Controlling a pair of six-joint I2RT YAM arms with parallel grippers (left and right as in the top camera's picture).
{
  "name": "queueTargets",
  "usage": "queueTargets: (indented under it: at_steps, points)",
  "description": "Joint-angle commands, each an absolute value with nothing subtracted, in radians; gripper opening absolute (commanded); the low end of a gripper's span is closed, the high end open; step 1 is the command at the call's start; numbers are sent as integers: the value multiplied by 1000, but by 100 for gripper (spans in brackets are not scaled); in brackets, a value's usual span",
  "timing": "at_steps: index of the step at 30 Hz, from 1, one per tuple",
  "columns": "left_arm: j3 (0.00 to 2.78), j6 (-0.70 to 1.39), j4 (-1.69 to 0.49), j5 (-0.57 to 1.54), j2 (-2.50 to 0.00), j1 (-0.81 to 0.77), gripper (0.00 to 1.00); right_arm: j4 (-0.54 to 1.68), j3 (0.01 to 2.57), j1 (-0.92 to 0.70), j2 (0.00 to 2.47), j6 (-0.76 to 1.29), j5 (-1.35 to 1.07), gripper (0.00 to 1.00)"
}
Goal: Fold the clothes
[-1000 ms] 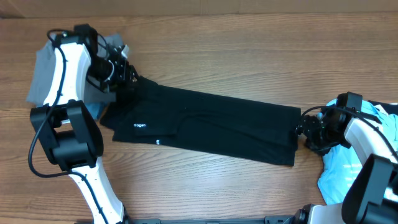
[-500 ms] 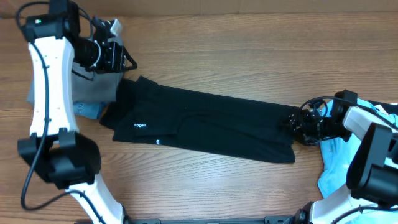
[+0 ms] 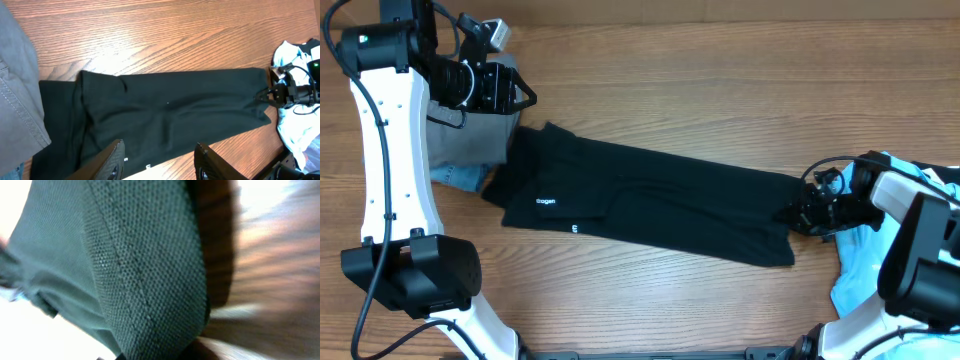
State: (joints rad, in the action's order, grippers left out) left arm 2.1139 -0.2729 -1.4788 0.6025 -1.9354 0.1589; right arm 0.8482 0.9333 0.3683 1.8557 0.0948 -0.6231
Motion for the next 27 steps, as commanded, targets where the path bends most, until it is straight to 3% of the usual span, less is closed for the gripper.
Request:
queueTargets:
  at_steps: [1,7,12,27]
  points:
    - [2127,-300,-1484,618,-1924,156,49,878,990,396,1792,191,-308,4]
    - [2127,-300,-1485,618,-1924,156,49,1015,1119,369,1665,266,-191,4]
    - [2127,-300,-1485,618,-1924,156,49,1065,1127,239,1606,317,-171,4]
    - [2127,-300,-1495,621,-1924,136,49,946,1118,-180,1665,733,-54,5]
